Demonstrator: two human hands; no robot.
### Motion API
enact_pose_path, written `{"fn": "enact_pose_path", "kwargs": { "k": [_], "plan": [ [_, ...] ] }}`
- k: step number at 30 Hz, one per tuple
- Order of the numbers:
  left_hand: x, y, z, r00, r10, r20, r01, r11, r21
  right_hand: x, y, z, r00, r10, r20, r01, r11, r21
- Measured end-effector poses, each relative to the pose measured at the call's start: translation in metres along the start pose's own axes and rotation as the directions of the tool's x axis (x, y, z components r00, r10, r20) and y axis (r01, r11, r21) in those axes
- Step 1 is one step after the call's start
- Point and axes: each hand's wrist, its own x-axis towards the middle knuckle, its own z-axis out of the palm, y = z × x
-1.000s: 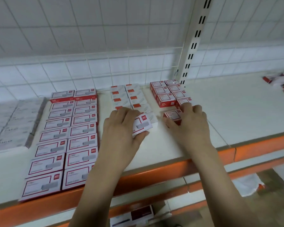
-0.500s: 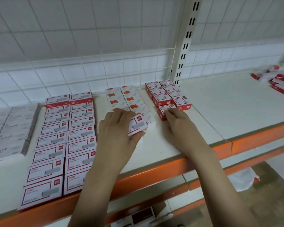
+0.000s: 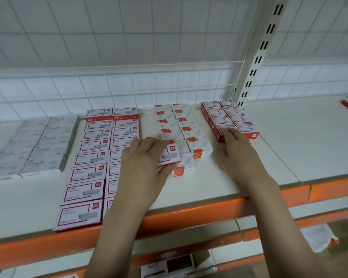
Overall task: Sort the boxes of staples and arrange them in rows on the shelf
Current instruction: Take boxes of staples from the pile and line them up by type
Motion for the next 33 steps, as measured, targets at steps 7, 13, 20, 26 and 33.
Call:
{"fn": "enact_pose_path", "kwargs": {
  "k": [7, 13, 20, 26, 33],
  "plan": [
    [0.003, -0.042, -0.021, 0.994, -0.086, 0.063, 0.082, 0.994, 0.073, 0.004, -0.051, -0.001, 0.993, -0.092, -0.070, 0.097, 0.993, 0.074],
    [0.017, -0.076, -0.038, 0.974, -0.193, 0.122, 0.177, 0.975, 0.133, 0.011, -0.085, 0.007, 0.984, -0.167, -0.059, 0.171, 0.982, 0.083],
    [0.008, -0.079, -0.048, 0.944, -0.293, 0.149, 0.237, 0.922, 0.307, 0.012, -0.119, 0.022, 0.963, -0.266, -0.038, 0.268, 0.959, 0.087],
    [-0.008, -0.054, -0.040, 0.909, -0.319, 0.267, 0.213, 0.908, 0.360, 0.015, -0.142, 0.026, 0.958, -0.288, 0.003, 0.287, 0.954, 0.090],
    [0.011, -0.078, -0.035, 0.845, -0.400, 0.354, 0.216, 0.862, 0.458, 0.016, -0.155, 0.022, 0.957, -0.282, 0.062, 0.275, 0.956, 0.102]
  ]
}}
